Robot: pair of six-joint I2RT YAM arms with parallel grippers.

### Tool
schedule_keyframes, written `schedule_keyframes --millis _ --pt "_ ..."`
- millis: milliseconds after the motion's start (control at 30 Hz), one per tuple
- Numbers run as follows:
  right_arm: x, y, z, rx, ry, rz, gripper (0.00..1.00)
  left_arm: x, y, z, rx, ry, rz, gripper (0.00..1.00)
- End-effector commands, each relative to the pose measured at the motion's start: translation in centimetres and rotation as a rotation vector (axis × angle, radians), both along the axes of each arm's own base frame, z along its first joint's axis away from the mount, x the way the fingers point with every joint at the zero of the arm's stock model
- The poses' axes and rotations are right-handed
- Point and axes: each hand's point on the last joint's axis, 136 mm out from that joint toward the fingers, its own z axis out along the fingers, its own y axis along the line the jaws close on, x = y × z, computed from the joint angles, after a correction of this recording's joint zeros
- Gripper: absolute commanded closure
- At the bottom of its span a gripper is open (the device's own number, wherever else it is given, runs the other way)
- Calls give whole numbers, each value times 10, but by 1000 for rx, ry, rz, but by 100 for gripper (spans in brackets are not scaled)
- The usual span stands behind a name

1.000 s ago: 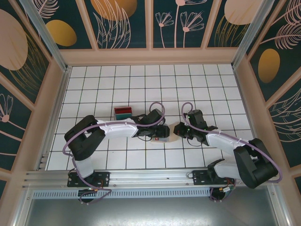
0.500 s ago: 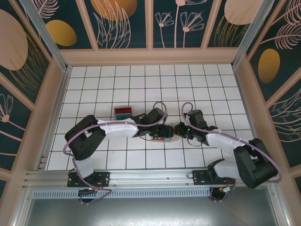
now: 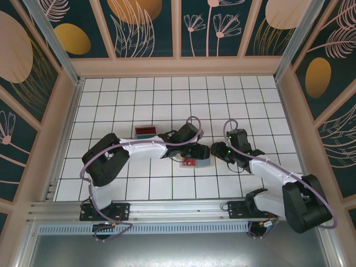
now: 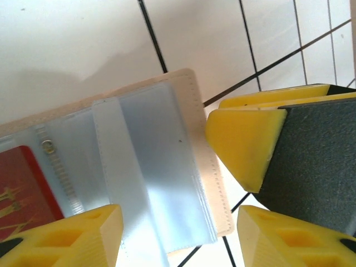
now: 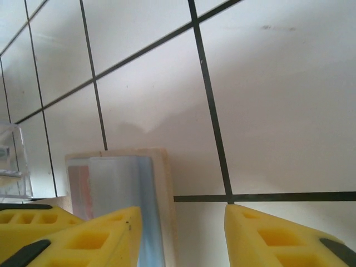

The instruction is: Take the credit cards out of the card holder

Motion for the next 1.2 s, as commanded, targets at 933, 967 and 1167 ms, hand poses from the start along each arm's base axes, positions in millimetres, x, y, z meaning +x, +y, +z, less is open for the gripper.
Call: schedule_keyframes --millis 933,967,1167 --pt "12 12 18 -14 -33 37 47 30 62 39 10 -98 182 58" --pt "14 10 21 -32 -45 30 48 31 70 33 26 -90 200 61" --pt "17 22 43 -22 -83 76 79 27 85 5 102 -57 219 74"
